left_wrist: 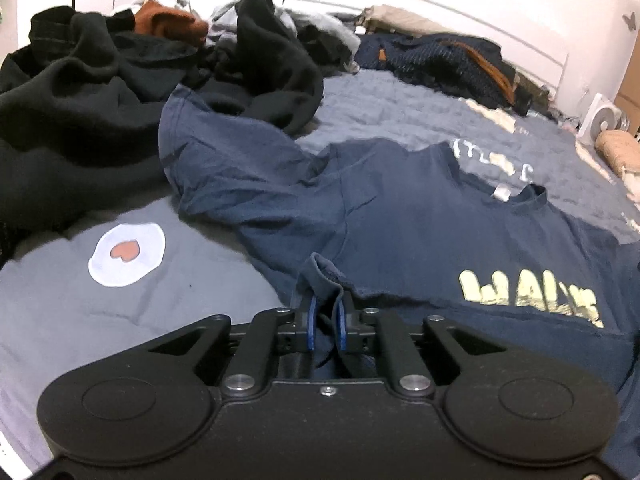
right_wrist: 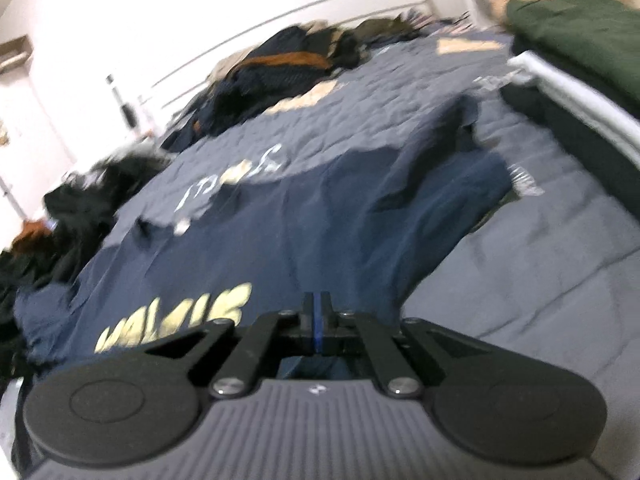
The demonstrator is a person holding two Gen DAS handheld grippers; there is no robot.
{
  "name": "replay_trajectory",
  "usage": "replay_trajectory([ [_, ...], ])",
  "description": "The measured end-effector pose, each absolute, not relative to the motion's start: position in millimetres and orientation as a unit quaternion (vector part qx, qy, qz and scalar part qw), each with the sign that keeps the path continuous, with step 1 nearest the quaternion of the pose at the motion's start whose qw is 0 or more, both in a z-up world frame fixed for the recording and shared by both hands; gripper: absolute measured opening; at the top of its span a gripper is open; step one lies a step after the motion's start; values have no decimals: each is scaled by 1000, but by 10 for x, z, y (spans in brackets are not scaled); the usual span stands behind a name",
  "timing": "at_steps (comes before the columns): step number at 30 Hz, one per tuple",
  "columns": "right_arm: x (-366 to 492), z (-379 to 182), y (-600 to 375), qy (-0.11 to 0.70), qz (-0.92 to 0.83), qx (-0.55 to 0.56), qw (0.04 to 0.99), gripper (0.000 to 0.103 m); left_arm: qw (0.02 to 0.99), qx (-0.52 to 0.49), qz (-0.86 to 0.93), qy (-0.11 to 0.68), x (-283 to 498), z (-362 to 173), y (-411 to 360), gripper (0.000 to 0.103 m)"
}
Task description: Fold clothes
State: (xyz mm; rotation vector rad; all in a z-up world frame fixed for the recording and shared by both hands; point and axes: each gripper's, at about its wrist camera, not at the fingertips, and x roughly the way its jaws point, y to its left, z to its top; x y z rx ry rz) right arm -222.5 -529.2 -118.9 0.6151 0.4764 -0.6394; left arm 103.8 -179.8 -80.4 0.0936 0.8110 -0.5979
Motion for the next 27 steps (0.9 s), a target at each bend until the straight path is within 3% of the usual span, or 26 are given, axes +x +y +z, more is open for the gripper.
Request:
replay_trajectory([
  [3,-2301,-1158,-5357,217,-333,292,870,0,878,53,-290,378,990,-756,-1785,14],
  [5,-2344,-1127,-5398,213,-344,290,868,0,882,58,-286,369,945,-703,-1753,26],
  [6,-2361,-1099,-5410,211,-343,290,868,2,883,62,-290,363,910,-673,-1741,28],
  [15,-2236,-983,-5273,250,-261,265,894,5,838,119,-429,315,288,-462,-1853,28],
  [18,-2249,-992,-5266,251,-258,276,891,5,802,161,-483,311,-21,-503,-1994,33],
  [20,-2269,-998,-5282,250,-263,284,888,5,780,193,-511,304,-234,-560,-2069,47],
  [21,-2283,-1000,-5292,249,-265,290,885,5,769,208,-524,301,-337,-590,-2103,48],
  [27,-2275,-963,-5276,243,-255,299,887,5,739,264,-546,294,-609,-766,-2270,49],
])
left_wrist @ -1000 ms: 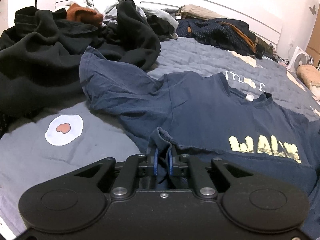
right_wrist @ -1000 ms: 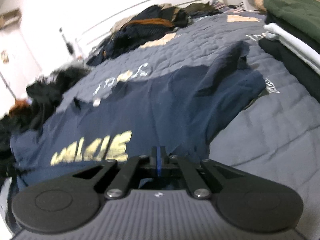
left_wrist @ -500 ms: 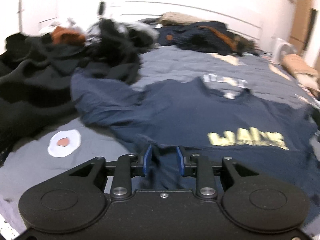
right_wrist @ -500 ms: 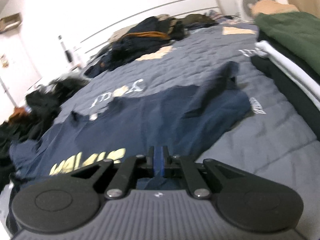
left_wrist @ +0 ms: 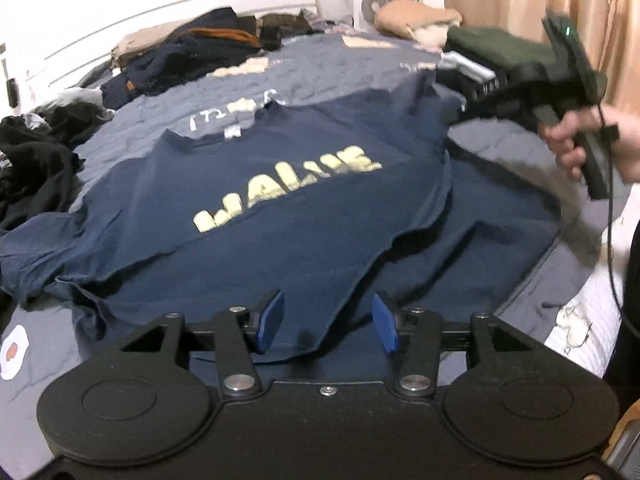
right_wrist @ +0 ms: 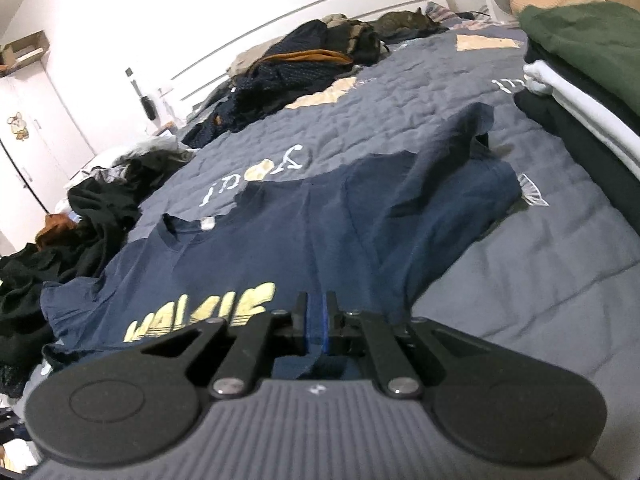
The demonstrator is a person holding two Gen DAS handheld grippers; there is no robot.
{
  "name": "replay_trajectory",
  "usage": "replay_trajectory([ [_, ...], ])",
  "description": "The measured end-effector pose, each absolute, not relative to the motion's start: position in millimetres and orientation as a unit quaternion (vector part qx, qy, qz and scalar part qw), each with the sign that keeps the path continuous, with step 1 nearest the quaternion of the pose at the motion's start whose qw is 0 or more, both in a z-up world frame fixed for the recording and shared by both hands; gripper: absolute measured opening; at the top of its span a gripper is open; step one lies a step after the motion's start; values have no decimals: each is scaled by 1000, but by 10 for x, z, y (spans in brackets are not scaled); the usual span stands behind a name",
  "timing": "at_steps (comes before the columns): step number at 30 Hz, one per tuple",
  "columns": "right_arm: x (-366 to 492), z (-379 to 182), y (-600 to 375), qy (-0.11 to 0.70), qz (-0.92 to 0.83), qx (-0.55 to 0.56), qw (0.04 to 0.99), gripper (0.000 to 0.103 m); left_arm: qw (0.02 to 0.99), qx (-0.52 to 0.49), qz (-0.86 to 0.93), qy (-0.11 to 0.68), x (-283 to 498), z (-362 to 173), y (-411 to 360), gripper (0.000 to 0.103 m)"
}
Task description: Fold clothes
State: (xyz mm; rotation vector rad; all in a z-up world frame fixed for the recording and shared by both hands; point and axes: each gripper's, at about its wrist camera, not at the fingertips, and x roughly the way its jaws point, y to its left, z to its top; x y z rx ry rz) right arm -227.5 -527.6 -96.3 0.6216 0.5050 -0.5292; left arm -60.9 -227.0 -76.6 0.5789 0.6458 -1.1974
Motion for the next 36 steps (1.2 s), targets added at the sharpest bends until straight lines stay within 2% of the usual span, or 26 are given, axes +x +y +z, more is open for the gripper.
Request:
replay_trajectory([
  [4,-2242,-916,-5222,240,-235,292,896,6,736,275,-539,304,-617,-848,-2353,49],
  [6,-2235,-904,-5207,240,-230,289,898,6,731,281,-538,310,-625,-888,-2397,45],
  [10,-2241,-903,-5210,239,-205,302,900,7,724,302,-533,317,-632,-943,-2450,11],
  [12,-2251,-904,-5209,237,-181,316,901,8,728,300,-530,315,-617,-928,-2459,11],
  [14,-2251,-884,-5169,236,-159,315,905,15,736,291,-526,310,-590,-901,-2470,8],
  [16,-2247,-855,-5108,235,-141,307,912,34,744,281,-523,305,-554,-866,-2473,7],
  [19,-2237,-805,-5000,237,-116,288,921,45,754,273,-520,295,-505,-824,-2512,6],
  [30,-2182,-802,-4825,263,-81,251,928,50,780,274,-510,237,-308,-613,-2883,5],
  [34,-2181,-822,-4830,265,-83,248,928,50,789,274,-496,237,-165,-637,-3113,5],
  [36,-2169,-847,-4825,271,-86,243,928,51,794,281,-479,246,-105,-692,-3225,8],
])
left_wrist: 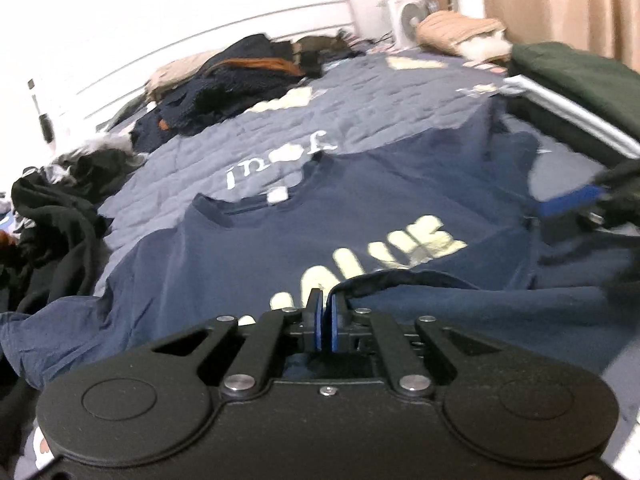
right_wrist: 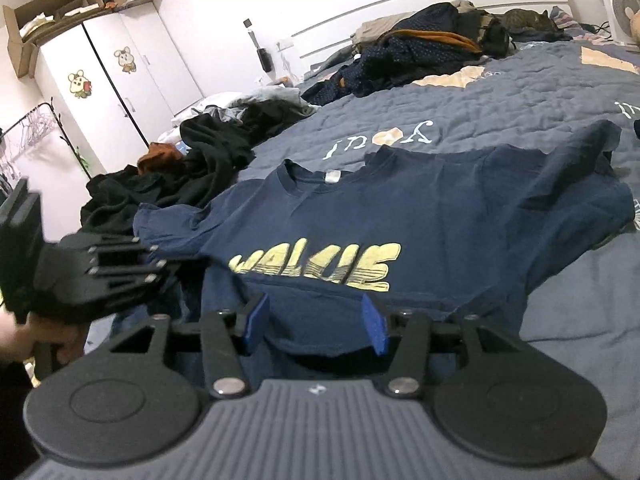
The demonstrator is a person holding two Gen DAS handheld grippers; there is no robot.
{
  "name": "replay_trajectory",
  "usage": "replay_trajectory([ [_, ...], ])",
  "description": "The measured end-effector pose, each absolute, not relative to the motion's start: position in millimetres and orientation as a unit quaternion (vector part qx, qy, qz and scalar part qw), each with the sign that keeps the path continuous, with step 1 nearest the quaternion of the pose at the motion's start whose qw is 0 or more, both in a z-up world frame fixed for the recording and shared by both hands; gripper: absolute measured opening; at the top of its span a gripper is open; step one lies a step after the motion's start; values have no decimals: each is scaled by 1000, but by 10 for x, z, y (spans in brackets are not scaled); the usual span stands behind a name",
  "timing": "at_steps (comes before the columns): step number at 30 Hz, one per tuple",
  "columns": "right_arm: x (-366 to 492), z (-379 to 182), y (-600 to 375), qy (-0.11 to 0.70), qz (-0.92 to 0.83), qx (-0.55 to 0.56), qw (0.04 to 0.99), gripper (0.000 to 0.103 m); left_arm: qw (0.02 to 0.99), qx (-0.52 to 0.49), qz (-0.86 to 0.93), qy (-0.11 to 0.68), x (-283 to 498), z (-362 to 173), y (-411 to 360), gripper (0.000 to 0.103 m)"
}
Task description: Fold clothes
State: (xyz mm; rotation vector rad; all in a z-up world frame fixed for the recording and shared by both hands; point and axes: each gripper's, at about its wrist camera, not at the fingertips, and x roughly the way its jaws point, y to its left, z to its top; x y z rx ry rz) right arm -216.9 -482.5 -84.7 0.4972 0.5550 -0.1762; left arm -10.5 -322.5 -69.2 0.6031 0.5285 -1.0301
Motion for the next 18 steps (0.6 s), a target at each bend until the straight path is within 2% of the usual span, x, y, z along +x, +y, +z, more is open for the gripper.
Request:
replay_trajectory([
  [1,-2162,-861,-4823,274,-87,240,927,51,797,284,-471,249,-90,-721,-3256,12],
  [2,-2144,-880,-4817,280,-88,235,927,51,801,285,-462,252,-81,-748,-3272,22],
  [5,-2091,-940,-4794,302,-92,218,924,52,809,290,-441,258,-70,-803,-3219,36],
  [9,-2072,-966,-4749,319,-85,200,923,52,819,261,-434,270,-85,-734,-2989,44],
  [13,-2090,-948,-4710,324,-77,186,924,52,838,199,-427,276,-145,-571,-2682,58],
  [18,-2120,-930,-4699,329,-76,175,925,52,845,136,-402,326,-61,-618,-2423,59],
])
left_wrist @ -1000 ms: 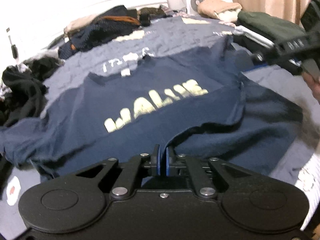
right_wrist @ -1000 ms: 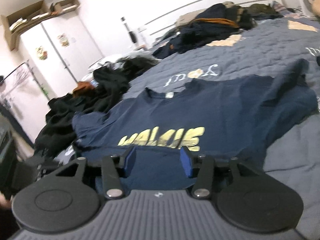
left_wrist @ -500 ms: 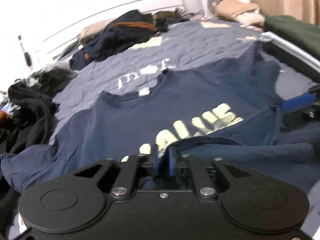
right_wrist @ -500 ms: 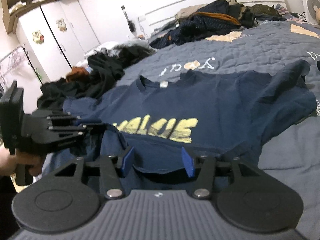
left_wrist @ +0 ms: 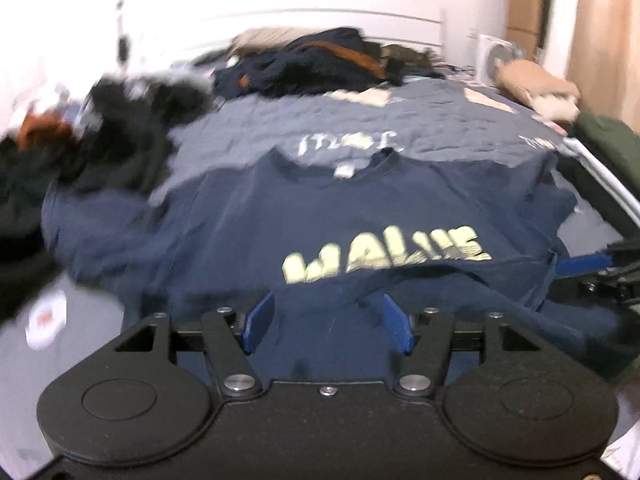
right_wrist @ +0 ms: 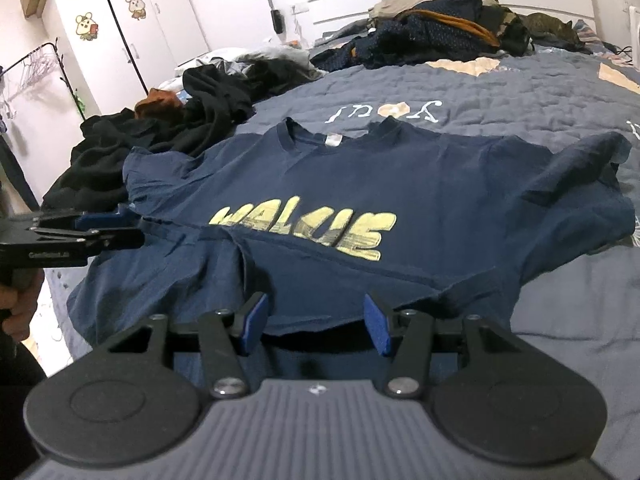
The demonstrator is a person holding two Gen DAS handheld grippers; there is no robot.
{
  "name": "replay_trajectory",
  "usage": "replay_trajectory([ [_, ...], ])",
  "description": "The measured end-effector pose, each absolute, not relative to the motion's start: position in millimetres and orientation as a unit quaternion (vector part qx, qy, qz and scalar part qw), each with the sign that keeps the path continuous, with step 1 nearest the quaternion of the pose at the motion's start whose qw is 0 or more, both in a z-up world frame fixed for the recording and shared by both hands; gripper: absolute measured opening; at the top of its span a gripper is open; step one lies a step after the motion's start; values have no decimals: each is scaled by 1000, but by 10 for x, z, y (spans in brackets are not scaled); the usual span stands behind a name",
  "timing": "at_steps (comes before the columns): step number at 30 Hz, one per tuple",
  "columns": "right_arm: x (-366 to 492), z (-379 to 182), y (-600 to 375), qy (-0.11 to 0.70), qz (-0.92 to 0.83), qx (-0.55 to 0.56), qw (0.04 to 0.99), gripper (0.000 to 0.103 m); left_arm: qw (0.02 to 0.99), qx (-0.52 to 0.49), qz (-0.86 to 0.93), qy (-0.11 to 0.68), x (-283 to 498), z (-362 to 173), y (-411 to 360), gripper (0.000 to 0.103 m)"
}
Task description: Fold clothes
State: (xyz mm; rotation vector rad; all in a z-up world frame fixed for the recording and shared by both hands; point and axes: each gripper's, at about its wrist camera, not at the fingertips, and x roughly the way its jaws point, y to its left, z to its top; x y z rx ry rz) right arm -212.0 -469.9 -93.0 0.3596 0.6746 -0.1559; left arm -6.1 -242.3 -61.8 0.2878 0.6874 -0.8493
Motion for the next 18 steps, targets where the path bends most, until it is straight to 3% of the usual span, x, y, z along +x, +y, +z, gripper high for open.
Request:
replay_trajectory([
  [8,-2144,-960,-4690,347,-87,118,926,52,849,97,-388,345,57,-659,-2384,59],
  [18,-2093,-1017,-4568,347,-45,-9,937,52,834,130,-409,346,-37,-738,-2531,60],
])
